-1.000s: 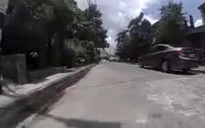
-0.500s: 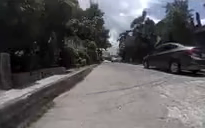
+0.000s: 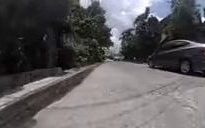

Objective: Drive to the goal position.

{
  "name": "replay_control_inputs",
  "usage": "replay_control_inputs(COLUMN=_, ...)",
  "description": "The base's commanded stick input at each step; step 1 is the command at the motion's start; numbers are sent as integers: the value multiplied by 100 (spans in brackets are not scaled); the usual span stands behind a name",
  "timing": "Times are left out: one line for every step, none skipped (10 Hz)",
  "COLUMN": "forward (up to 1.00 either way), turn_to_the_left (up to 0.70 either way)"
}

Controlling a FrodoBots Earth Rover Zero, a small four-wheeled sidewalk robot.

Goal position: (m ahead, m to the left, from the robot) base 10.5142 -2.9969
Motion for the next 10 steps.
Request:
replay_control_inputs(forward=100, turn_to_the_left=-5)
replay_control_inputs(forward=100, turn_to_the_left=-5)
replay_control_inputs(forward=100, turn_to_the_left=-5)
replay_control_inputs(forward=100, turn_to_the_left=-5)
replay_control_inputs(forward=100, turn_to_the_left=-5)
replay_control_inputs(forward=100, turn_to_the_left=-5)
replay_control_inputs(forward=100, turn_to_the_left=-5)
replay_control_inputs(forward=100, turn_to_the_left=-5)
replay_control_inputs(forward=100, turn_to_the_left=-5)
replay_control_inputs(forward=100, turn_to_the_left=-14)
